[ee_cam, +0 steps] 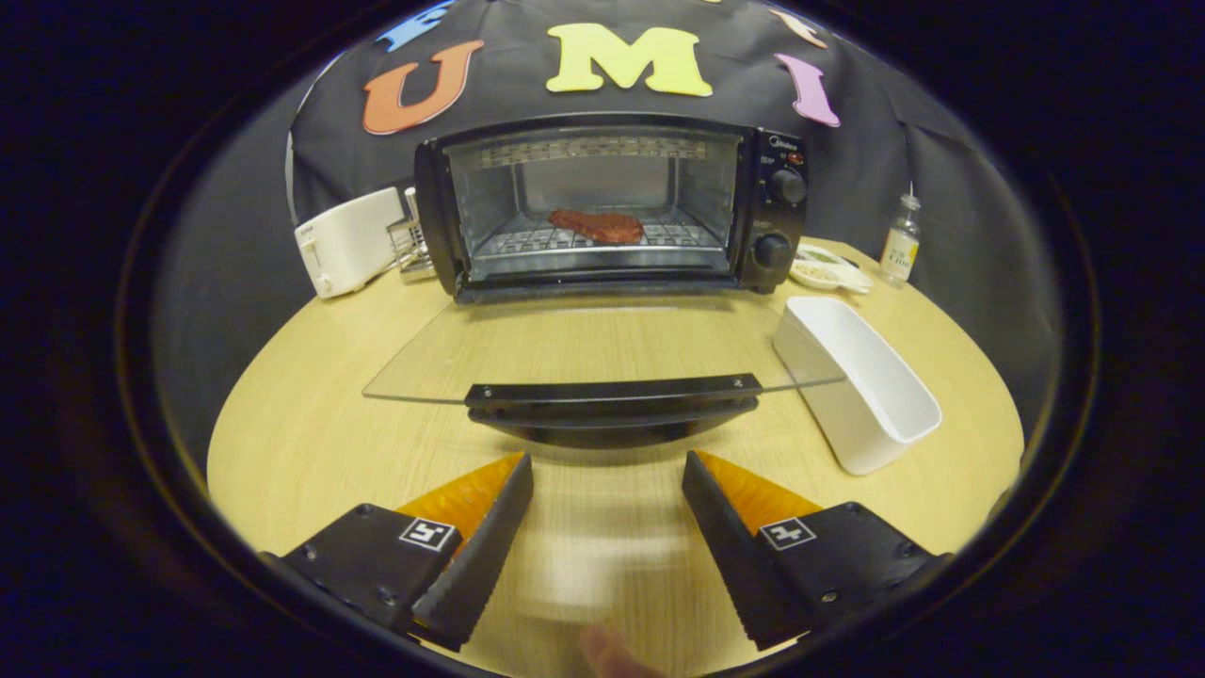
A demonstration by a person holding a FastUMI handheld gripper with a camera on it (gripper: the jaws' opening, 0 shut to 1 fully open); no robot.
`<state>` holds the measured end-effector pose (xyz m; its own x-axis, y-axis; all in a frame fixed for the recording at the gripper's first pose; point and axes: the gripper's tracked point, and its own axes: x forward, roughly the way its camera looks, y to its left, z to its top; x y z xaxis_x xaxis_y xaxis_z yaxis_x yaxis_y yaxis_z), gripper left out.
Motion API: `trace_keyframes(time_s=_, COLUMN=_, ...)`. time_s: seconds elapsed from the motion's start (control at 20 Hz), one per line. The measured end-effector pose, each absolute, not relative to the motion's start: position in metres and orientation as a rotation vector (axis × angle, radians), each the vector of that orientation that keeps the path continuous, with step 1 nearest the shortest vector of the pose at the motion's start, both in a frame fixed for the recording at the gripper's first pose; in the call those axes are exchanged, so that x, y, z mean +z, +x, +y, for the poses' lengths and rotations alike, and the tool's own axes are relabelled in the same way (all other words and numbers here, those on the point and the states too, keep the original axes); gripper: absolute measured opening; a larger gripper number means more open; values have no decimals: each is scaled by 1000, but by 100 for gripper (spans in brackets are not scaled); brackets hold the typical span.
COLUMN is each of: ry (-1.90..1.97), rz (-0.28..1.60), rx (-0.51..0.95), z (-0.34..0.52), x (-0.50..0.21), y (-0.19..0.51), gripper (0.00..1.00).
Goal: Open the toaster oven, put the food inside, and close the toaster oven door.
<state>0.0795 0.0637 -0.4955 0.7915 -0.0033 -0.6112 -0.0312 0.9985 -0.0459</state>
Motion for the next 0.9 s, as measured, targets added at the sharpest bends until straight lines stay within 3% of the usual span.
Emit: trace_keyframes(time_s=0.9, ry=-137, rz=402, rx=13, z=65, x=-411, y=124, gripper=100)
